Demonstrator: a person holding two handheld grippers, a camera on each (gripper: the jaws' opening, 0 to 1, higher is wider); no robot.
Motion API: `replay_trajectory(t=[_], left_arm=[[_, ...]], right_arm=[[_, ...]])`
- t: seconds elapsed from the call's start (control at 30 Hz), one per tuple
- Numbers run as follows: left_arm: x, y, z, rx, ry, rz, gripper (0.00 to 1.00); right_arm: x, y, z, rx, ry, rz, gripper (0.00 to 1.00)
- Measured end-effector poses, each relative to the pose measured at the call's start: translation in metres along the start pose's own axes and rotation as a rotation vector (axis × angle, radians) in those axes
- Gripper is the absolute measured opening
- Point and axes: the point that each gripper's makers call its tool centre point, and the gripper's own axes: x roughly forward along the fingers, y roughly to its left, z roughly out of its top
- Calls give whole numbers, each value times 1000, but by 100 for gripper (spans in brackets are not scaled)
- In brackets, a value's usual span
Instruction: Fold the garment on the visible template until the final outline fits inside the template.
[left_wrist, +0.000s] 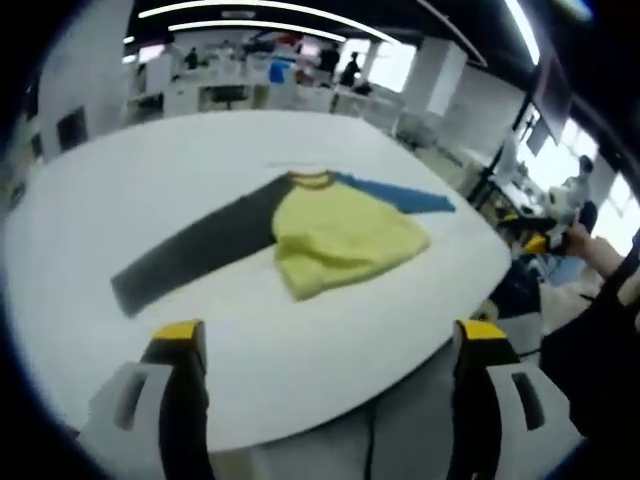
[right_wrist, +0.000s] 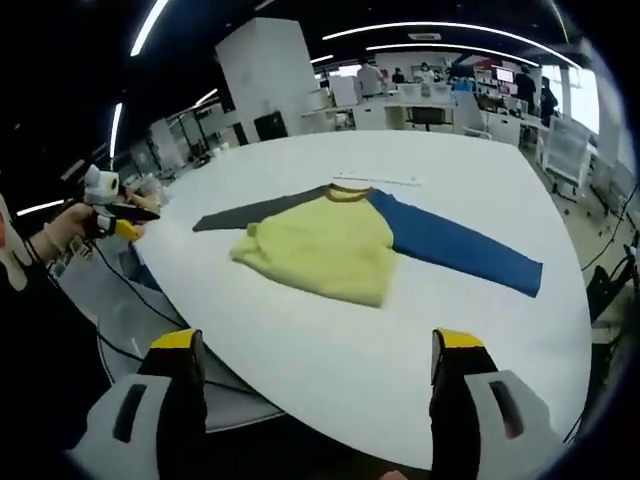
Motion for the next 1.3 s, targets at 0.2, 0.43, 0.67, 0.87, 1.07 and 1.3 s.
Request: replay_trajectory(t=[0.2,0.43,0.67,0.87,1.07,1.3], left_arm=[[8,6,-1,-19,1,4,92],[30,11,-3,-38,17,0,83],[65,26,-1,-44,31,4,67],[92,40,1,-37,55,23,60],[117,53,6,-42,52,35,50],[145,65,11,-102,47,60,45]], right_arm=[[6,-9,0,20,-1,4,87],[26,-26,8,104,-35,39,77],[55,-44,14,105,-6,55,65],[85,-59,21,134,-7,59,56],[107,-65,22,102,27,53,55],[134,-78,25,124,37,46,50]])
